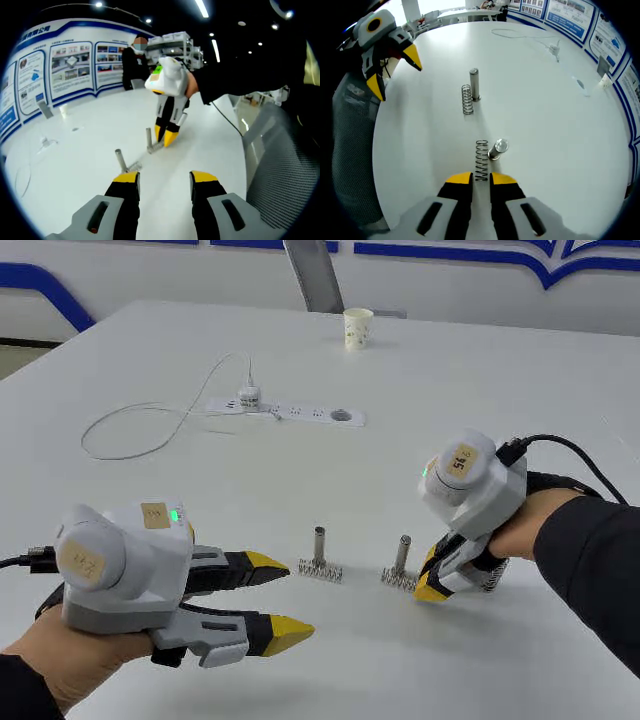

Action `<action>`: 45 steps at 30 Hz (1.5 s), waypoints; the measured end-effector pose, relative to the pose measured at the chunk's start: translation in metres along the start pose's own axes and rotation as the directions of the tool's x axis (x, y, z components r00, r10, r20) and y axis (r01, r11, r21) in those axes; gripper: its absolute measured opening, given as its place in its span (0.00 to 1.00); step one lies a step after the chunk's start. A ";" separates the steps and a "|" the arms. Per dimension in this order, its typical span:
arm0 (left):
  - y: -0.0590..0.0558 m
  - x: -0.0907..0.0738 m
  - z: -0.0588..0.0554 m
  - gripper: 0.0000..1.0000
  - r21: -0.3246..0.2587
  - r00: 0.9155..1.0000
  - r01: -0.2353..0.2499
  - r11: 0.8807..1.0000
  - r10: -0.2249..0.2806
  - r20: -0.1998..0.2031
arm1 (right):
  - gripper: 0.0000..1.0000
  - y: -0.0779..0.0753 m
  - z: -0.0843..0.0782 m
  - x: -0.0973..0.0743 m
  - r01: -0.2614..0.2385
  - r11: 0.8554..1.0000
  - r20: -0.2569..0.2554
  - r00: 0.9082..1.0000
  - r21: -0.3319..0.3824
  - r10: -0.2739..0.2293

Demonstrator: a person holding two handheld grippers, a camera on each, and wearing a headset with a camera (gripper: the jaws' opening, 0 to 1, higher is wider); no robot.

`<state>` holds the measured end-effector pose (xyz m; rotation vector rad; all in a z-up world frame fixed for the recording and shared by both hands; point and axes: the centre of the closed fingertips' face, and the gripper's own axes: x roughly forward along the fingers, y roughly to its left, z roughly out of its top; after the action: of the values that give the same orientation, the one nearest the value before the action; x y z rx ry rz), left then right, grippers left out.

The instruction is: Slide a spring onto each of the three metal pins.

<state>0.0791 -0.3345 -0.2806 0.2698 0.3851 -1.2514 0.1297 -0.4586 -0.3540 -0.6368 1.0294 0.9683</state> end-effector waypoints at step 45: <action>-0.007 0.012 0.011 0.40 0.057 0.998 0.053 0.997 -0.052 -0.023 | 0.11 0.037 0.007 -0.036 -0.021 0.995 -0.005 1.000 -0.099 0.021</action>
<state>0.0766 -0.3513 -0.2760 0.3246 0.3772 -1.3137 0.0925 -0.4488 -0.3180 -0.7110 0.9979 1.0415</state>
